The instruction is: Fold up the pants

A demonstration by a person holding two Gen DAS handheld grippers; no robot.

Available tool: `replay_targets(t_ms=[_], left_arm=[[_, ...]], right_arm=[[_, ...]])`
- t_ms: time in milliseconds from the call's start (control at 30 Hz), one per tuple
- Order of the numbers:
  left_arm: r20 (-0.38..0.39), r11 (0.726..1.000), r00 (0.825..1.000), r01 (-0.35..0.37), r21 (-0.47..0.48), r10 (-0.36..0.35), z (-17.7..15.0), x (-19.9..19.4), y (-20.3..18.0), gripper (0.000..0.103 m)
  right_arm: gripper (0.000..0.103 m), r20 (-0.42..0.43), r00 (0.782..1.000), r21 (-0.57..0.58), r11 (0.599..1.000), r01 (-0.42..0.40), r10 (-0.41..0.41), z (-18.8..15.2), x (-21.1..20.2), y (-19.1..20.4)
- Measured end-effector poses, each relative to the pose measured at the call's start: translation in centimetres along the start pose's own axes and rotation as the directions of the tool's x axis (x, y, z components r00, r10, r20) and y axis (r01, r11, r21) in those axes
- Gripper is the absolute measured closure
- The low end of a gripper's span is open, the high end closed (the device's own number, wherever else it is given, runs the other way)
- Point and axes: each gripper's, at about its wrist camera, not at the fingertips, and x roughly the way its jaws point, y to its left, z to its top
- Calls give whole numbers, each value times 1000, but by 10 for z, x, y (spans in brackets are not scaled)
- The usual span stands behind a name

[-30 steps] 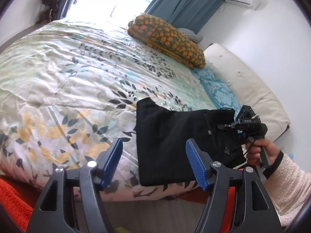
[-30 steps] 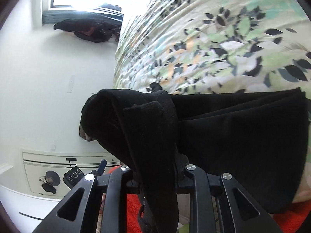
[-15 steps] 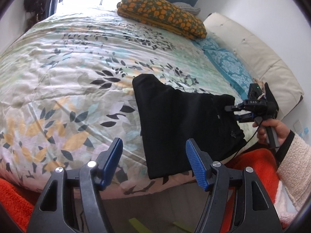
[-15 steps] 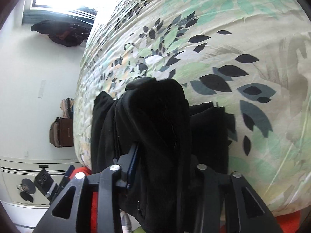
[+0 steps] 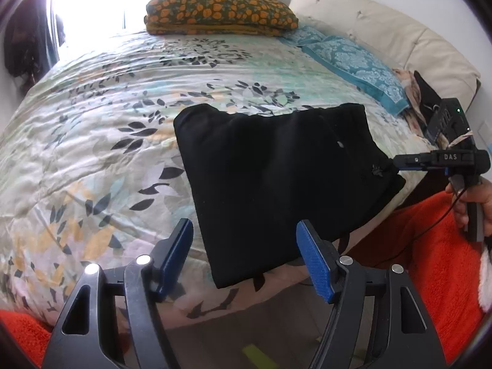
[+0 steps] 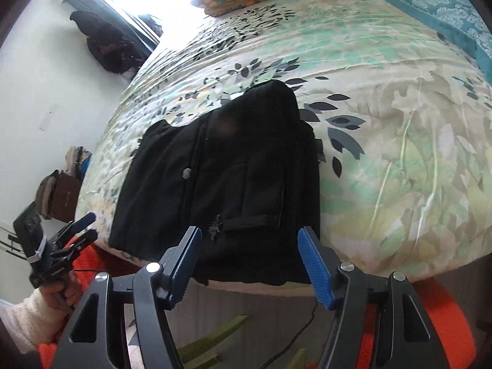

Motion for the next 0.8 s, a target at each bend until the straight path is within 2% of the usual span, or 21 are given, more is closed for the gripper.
replay_targets(t_ms=[33,67,133,200,300,333,367,400,467,567,633,733,800], left_arm=[[-3,1000,1000,-4,4,4,-1,0,-1,31],[-4,1000,1000,-9,6,9,-2,-1,-1,31],[-2,1000,1000,-13,5,13,-4,-5,-1,31],[3,999,1000,-30,10,30,-4,-7,-4,30],[-7,996,996,-91,22,92,5,1,-13,22],[-11,994,994,-108,20,109,11,4,-17,21],[-20,993,993,-115,20,115,16,8,-20,21],[-35,992,992,-120,24,121,20,13,-23,19],[-62,988,986,-150,35,152,26,25,-30,19],[-85,983,980,-178,42,181,26,43,-38,19],[-117,980,973,-192,49,197,23,57,-41,19],[-144,975,964,-217,56,222,16,70,-43,16],[-141,972,962,-228,52,233,13,71,-43,12]], right_arm=[[53,-1,1000,23,1000,-4,4,0,6,-2],[76,-4,1000,30,999,-17,17,-5,11,-6],[76,-1,999,-37,998,53,-53,-10,6,6],[76,-37,990,-104,986,129,-134,-17,8,15],[76,-77,981,-100,980,170,-178,-24,14,11],[73,-66,981,-101,979,177,-184,-22,12,12],[64,-56,979,-102,976,190,-196,-20,10,14],[60,-44,972,-100,969,224,-229,-18,7,17],[59,26,959,-103,953,284,-283,-15,-7,28],[58,155,954,-122,954,275,-255,-10,-27,54],[51,197,959,-154,959,237,-206,-7,-27,72],[50,180,966,-191,957,218,-184,-10,2,80],[50,110,963,-192,945,265,-247,-19,32,71]])
